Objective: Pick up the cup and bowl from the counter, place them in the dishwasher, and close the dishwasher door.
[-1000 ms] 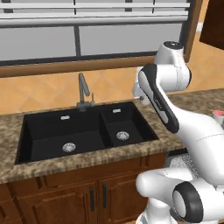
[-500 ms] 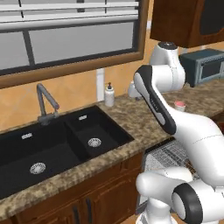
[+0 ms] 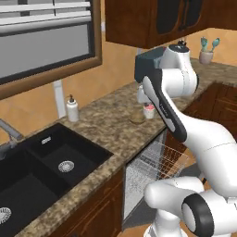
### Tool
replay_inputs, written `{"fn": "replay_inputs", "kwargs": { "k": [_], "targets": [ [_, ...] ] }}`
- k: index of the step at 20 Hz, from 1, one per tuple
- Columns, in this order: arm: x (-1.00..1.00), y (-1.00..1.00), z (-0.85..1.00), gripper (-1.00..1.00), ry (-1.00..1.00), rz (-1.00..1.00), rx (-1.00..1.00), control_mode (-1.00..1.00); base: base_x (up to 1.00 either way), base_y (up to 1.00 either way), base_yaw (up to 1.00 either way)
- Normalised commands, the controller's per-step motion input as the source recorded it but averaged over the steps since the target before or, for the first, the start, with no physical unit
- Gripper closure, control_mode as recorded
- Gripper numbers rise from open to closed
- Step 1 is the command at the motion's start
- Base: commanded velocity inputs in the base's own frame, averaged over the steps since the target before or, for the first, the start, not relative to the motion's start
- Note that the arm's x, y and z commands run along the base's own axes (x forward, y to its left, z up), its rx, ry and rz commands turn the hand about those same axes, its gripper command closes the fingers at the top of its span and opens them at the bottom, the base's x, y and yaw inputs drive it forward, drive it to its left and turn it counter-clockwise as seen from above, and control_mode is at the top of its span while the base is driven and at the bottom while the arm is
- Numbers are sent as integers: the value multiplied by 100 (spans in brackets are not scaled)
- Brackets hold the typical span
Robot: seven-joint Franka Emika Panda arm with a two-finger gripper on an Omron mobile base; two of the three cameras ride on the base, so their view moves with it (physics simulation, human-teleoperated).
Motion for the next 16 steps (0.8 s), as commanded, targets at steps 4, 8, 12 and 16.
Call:
{"fn": "replay_inputs", "kwargs": {
  "k": [4, 8, 12, 16],
  "targets": [
    [0, 0, 0, -100, 0, 0, 0, 100, 0, 42, -47],
    [0, 0, 0, -100, 0, 0, 0, 100, 0, 46, -43],
    [0, 0, 0, -100, 0, 0, 0, 100, 0, 41, -40],
    [0, 0, 0, -100, 0, 0, 0, 100, -1, 45, -33]
  ]
}}
